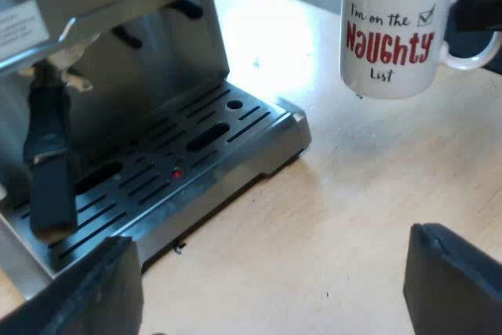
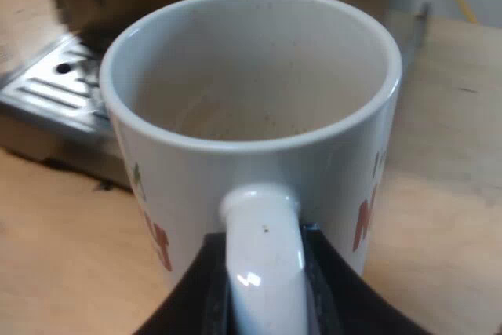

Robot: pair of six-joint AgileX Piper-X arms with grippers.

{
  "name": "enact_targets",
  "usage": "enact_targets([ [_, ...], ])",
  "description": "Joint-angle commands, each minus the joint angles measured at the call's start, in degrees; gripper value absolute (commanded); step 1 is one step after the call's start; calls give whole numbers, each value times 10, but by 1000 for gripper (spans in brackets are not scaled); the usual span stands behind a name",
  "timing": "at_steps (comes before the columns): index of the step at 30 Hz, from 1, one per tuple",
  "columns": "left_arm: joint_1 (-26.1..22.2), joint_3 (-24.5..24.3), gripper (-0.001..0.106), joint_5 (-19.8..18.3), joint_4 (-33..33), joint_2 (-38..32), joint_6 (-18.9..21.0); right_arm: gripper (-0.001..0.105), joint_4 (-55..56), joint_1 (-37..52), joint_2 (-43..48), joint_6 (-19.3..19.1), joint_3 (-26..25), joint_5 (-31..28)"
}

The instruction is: Place mug into machine

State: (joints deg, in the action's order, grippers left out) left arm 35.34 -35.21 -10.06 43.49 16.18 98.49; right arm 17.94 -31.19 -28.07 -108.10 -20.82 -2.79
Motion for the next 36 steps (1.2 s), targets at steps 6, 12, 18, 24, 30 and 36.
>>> enact_targets([
  [6,3,7,70,18,4,-23,42,0,-23,-131,0,5,-13,-82],
  [12,3,58,70,24,-24,-22,40,0,-51,-183,-51,44,-13,-107],
  [18,3,115,70,27,-122,-22,41,0,-157,-188,-137,53,-13,-122],
  [24,3,136,70,76,-146,-21,47,0,-257,-188,-231,55,-13,-123],
  [30,-32,140,70,80,-156,-20,57,0,-302,-188,-307,65,-32,-123],
  [36,-110,140,70,12,-182,-20,27,0,-332,-188,-369,65,-66,-121],
])
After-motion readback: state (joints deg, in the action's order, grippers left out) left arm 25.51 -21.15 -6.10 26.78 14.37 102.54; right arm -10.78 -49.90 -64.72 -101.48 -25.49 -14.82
